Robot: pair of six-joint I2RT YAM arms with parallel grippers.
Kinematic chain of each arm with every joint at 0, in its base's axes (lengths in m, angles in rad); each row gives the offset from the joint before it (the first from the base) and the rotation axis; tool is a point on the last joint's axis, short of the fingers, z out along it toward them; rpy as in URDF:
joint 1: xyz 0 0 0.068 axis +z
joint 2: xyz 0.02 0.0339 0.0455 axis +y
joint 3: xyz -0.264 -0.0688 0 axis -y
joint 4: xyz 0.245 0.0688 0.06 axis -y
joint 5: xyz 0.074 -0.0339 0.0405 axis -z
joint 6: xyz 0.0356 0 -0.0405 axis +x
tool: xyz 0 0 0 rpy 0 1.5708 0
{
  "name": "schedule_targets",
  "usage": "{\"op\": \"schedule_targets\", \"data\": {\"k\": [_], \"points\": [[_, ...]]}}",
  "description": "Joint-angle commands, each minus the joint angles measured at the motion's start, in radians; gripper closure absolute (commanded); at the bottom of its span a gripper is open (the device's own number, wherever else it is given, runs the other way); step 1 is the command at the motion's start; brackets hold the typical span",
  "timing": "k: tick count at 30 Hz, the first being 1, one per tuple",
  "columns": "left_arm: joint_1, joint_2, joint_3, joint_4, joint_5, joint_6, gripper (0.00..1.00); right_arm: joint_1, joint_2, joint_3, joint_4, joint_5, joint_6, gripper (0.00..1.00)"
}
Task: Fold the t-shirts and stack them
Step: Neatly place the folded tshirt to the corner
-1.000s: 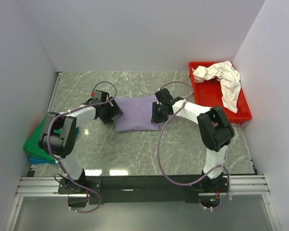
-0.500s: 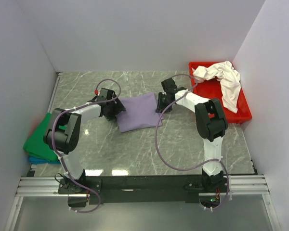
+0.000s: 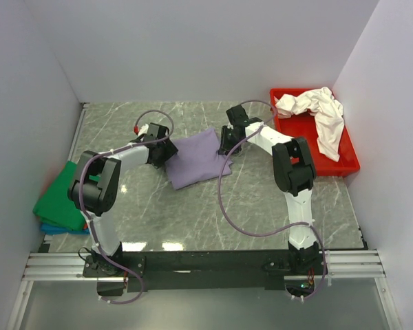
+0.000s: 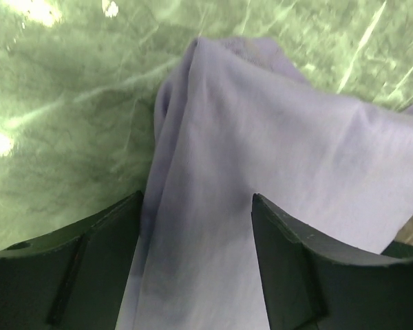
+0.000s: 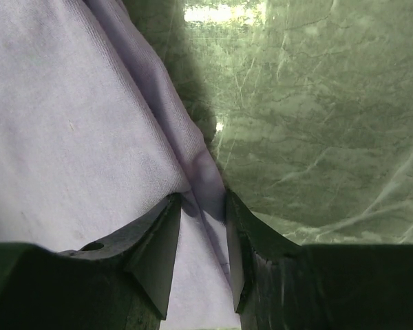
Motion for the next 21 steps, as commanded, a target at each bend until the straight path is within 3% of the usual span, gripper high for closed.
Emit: {"op": "schedule_targets", "data": {"k": [1,2,5,6,7,11,17,21], "points": [[0.007,0.103,-0.049,-0.112,-0.066,0.014,0.29,-0.005,-0.019,0.013,-0.019,0.008,-0.020,0.60],[0.007,0.106,-0.050,-0.103,-0.043,0.014,0.32,-0.005,-0.033,0.010,-0.019,0.010,-0.020,0.60],[0.001,0.091,-0.076,-0.048,0.031,-0.004,0.65,-0.003,-0.071,0.010,-0.027,0.008,-0.017,0.60],[0.000,0.074,-0.083,-0.031,0.048,-0.012,0.87,-0.003,-0.085,0.008,-0.026,0.008,-0.011,0.59],[0.000,0.066,-0.074,-0.046,0.057,-0.042,0.99,-0.003,-0.114,0.005,-0.032,0.011,-0.008,0.59],[0.009,0.045,0.038,-0.245,-0.015,-0.171,0.99,0.008,-0.228,-0.037,-0.030,0.022,0.056,0.58],[0.107,0.040,0.225,-0.523,-0.041,-0.326,0.99,0.044,-0.453,-0.214,0.023,0.042,0.089,0.58],[0.180,-0.018,0.262,-0.614,-0.085,-0.409,0.99,0.060,-0.570,-0.344,0.063,0.027,0.095,0.58]]}}
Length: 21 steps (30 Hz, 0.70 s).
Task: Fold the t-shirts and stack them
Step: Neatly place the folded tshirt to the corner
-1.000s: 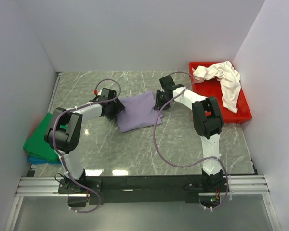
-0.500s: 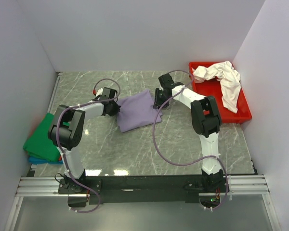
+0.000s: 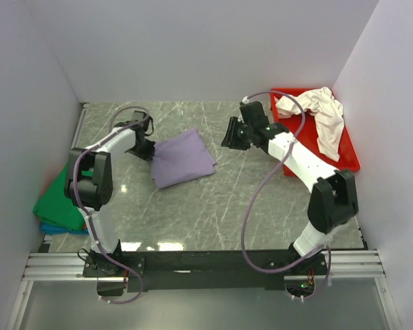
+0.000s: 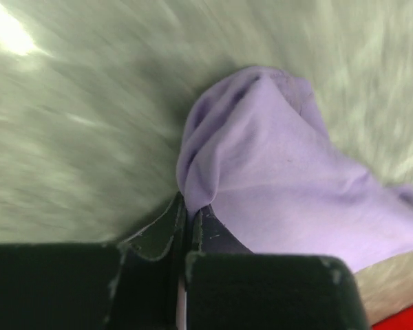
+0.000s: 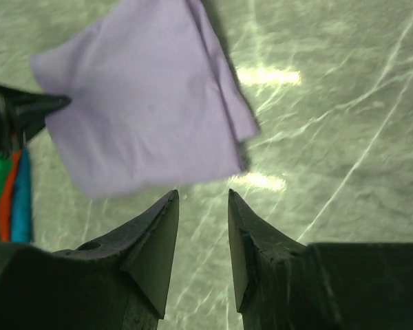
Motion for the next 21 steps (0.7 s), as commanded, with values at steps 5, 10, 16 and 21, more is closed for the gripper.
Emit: {"op": "schedule_targets", "data": {"k": [5,10,16,21], "points": [[0.195,-0.138,0.047,-0.223,-0.085,-0.134,0.99,0.037,-0.177,-0.154,0.067,-0.010,0.022,0.58],[0.298,-0.180,0.135,-0.352,-0.150,-0.135,0.99,0.069,-0.237,-0.191,0.072,-0.018,0.028,0.58],[0.401,-0.258,0.161,-0.405,-0.191,-0.118,0.99,0.110,-0.249,-0.186,0.067,-0.018,0.031,0.58],[0.438,-0.284,0.219,-0.435,-0.216,-0.066,0.99,0.141,-0.245,-0.152,0.054,-0.009,0.034,0.58]]}}
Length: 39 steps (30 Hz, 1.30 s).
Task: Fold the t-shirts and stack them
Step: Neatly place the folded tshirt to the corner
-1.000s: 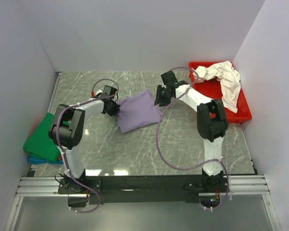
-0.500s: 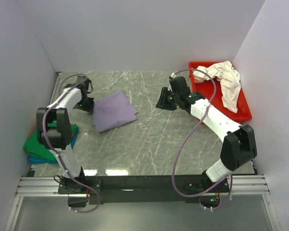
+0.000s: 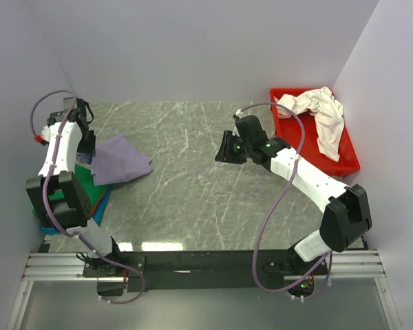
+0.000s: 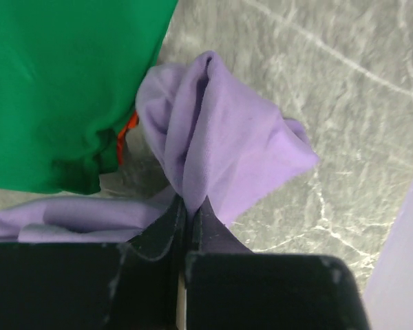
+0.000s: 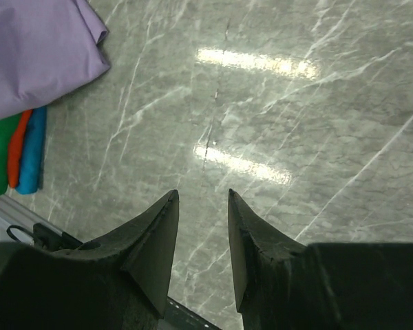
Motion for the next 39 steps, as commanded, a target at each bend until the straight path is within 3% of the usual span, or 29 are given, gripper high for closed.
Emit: {"op": "schedule_targets", "data": {"k": [1,39], "points": [[0.026,-0.041,0.085,-0.054,-0.037,0.041,0.99,0.021,-0.035,0.050,0.010,0.004,0.006,0.58],[0.129,-0.188,0.296,-0.169,-0.044,0.176,1.00,0.047,-0.058,0.098,-0.008,0.012,0.000,0.58]]}}
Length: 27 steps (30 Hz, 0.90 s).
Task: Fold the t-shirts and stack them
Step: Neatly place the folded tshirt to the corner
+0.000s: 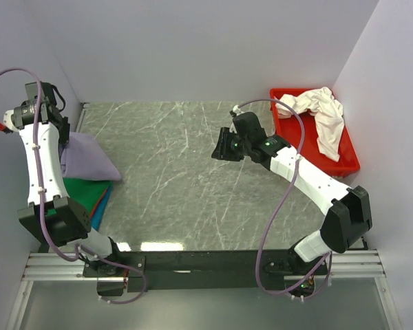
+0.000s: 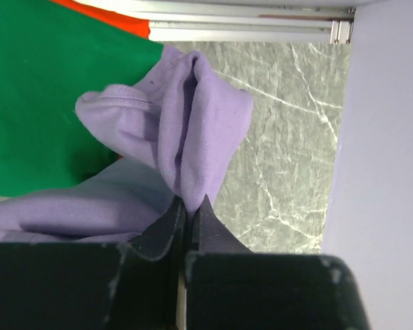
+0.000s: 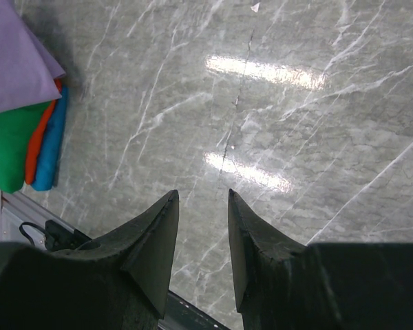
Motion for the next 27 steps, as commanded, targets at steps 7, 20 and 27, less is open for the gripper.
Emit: {"op": "schedule_targets", "data": {"k": [7,20,27], "points": [[0.106,-0.145,-0.091,0.018,-0.010,0.074,1.00,0.017,-0.064,0.031,0.013,-0.003,-0.004,0.58],[0.315,-0.578,-0.689,0.257,-0.018,0.288,0.01,0.118,-0.098,-0.012,0.004,-0.016,-0.018,0.53],[0.315,-0.606,-0.718,0.337,0.099,0.385,0.01,0.158,-0.081,-0.018,0.019,0.001,-0.001,0.51]]}}
